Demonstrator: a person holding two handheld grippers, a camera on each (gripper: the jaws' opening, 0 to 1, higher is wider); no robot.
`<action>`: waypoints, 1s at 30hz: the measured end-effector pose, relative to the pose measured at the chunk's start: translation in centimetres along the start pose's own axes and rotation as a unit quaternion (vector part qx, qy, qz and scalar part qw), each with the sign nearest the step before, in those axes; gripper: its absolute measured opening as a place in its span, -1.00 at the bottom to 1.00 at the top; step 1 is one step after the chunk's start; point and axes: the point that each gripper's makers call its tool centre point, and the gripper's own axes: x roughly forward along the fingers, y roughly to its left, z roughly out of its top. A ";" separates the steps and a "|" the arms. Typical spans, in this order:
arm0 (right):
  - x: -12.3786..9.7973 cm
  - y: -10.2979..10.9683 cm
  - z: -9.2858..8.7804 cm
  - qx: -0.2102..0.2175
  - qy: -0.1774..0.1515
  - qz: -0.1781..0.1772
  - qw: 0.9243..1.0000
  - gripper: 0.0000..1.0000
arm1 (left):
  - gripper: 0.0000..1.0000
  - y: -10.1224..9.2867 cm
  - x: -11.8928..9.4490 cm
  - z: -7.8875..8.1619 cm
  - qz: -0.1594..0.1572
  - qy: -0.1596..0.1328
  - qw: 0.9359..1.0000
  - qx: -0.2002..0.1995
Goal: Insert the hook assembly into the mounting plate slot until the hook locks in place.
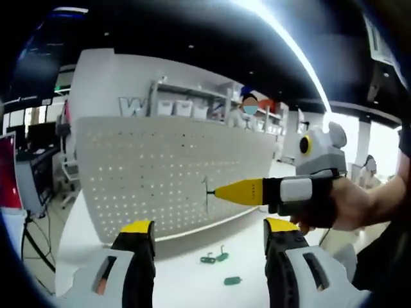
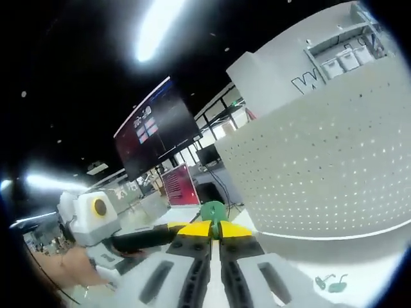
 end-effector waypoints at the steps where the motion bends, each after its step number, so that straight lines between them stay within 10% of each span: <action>1: 0.1 -0.2 0.2 -0.008 -0.004 -0.006 1.000 -1.00 | 0.58 -0.1 0.0 0.0 -0.002 -0.001 1.000 -0.001; 11: 0.2 -3.4 2.6 -0.089 -0.052 -0.082 0.991 -1.00 | 0.83 -0.1 0.3 -0.2 -0.010 -0.005 1.000 -0.019; 30: 1.4 -10.6 7.4 -0.115 -0.121 -0.200 0.965 -1.00 | 0.97 -0.9 1.5 -1.6 -0.033 0.011 0.999 -0.040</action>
